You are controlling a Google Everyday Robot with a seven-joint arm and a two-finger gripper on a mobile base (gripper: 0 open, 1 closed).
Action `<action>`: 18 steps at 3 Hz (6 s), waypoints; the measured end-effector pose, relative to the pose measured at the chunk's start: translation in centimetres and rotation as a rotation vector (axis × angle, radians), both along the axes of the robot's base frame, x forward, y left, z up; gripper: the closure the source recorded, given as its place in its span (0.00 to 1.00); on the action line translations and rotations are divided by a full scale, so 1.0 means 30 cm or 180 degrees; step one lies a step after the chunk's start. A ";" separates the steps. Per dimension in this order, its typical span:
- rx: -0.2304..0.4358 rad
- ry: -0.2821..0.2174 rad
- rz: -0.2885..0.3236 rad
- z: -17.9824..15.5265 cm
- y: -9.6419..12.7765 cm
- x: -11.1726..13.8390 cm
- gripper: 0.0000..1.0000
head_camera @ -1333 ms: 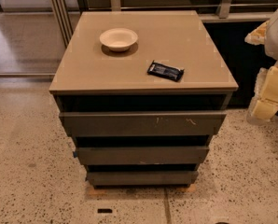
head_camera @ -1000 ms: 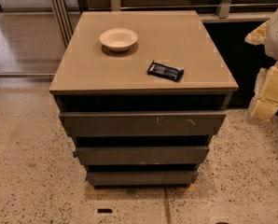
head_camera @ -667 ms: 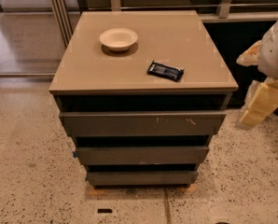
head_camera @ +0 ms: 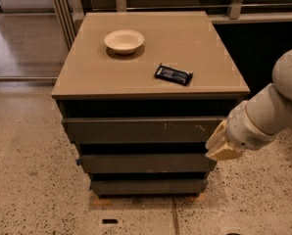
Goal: Open middle drawer
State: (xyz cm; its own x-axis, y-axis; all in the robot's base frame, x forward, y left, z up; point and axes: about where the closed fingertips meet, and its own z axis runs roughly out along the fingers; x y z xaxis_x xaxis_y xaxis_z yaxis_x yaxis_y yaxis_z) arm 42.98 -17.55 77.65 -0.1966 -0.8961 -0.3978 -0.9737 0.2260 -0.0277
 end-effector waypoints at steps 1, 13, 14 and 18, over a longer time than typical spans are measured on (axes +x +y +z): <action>0.0283 0.0274 0.0117 -0.241 0.056 -0.018 0.96; 0.0498 -0.0060 0.0068 -1.131 0.047 0.327 0.00; 0.0570 -0.0039 0.0043 -1.093 0.049 0.346 0.00; 0.0641 -0.0028 0.0229 -1.085 0.080 0.390 0.00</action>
Offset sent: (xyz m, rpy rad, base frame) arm -0.0050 0.0144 -0.0589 0.0738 0.0689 0.0311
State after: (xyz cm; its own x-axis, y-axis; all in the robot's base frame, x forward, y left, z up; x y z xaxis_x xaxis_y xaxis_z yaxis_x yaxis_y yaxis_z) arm 54.66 -15.15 45.11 -0.1307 -0.8099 -0.5718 -0.9875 0.1575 0.0025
